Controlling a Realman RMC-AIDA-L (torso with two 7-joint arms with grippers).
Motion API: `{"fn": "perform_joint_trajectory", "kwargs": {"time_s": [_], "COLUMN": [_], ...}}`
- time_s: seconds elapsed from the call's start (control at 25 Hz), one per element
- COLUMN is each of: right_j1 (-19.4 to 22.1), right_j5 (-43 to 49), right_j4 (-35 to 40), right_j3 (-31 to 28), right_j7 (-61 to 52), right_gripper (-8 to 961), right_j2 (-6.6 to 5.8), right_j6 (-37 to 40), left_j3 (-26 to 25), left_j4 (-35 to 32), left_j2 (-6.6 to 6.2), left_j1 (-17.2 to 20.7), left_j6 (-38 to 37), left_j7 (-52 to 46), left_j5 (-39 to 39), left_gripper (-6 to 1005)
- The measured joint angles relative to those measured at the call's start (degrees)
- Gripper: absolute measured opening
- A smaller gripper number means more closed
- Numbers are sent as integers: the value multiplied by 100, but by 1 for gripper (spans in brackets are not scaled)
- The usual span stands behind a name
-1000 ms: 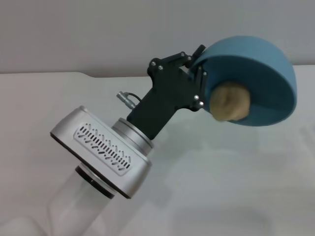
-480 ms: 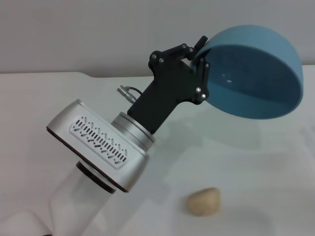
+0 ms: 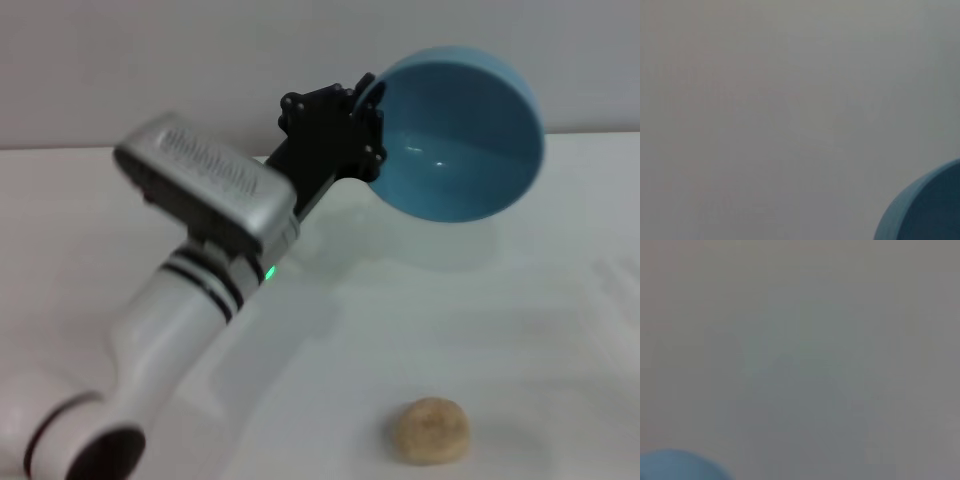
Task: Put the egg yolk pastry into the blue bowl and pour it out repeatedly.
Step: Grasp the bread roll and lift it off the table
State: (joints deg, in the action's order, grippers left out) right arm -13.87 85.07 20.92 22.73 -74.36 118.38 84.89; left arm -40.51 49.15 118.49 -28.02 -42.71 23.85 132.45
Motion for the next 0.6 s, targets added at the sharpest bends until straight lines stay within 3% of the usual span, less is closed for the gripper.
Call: {"fn": "perform_joint_trajectory", "kwargs": {"time_s": [0.16, 0.32, 0.6], "right_j1": [-186, -491, -1182], "right_j5": [555, 1539, 3547], "right_j4": [53, 102, 535], "right_j3": [127, 134, 552], "right_j7": [-56, -383, -1614], "right_gripper": [435, 432, 427], "right_j2": [-27, -77, -51], "right_j6": [-111, -325, -526], "left_j3": [-1097, -2064, -3381], "left_j4": [331, 255, -293], "left_j2": [-20, -22, -34], "left_j1": [-133, -592, -1375], "left_j6": [2117, 4166, 6656], "left_j7": [-2, 7, 47], "left_j5": [1, 5, 70], "left_gripper": [13, 13, 14]}}
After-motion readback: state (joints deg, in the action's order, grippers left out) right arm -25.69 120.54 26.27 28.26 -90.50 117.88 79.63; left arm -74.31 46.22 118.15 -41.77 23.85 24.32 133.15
